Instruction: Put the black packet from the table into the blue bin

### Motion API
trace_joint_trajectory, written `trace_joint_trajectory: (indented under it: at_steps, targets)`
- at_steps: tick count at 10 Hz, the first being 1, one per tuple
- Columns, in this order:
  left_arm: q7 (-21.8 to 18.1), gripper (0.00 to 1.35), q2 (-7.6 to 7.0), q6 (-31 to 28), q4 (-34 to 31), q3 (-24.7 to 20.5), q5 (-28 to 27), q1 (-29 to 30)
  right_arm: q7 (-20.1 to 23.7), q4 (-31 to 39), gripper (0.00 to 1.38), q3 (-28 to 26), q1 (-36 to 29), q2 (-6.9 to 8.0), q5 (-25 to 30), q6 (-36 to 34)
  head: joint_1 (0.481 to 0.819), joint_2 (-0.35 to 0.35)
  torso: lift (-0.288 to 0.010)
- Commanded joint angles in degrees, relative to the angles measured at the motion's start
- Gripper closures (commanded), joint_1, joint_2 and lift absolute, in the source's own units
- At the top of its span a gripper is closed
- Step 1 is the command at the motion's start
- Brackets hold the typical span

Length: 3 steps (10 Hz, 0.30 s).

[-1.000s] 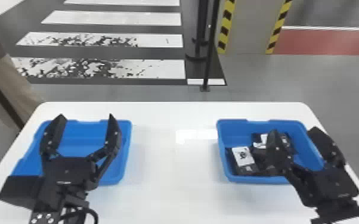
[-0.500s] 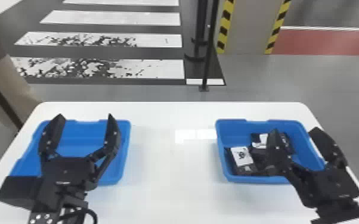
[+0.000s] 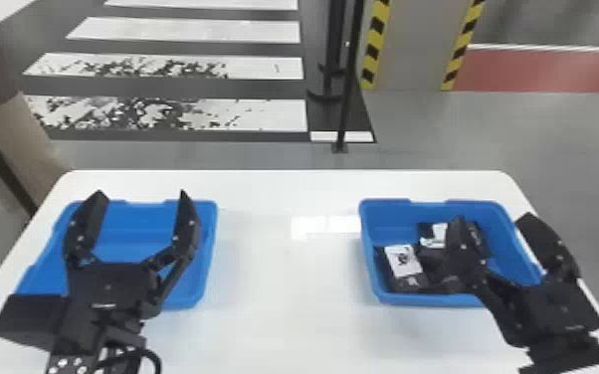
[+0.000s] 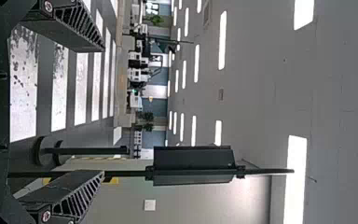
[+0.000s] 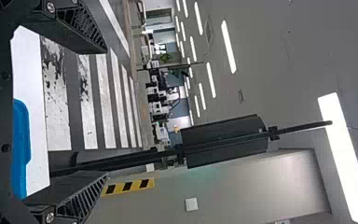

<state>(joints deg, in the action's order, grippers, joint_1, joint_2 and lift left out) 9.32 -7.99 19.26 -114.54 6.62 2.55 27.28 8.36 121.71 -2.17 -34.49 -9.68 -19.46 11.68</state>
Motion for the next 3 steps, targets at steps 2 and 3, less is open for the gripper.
trace_joint_trajectory:
  at_steps: [2,3]
  targets:
    - [0.0,0.09,0.0,0.0,-0.1,-0.1,0.0,0.1,0.0,0.1,0.09,0.0,0.0,-0.08,0.0,0.0,0.695,-0.031,-0.11]
    - [0.0,0.09,0.0,0.0,-0.1,-0.1,0.0,0.1,0.0,0.1,0.09,0.0,-0.1,0.01,0.0,0.0,0.695,-0.03,-0.11]
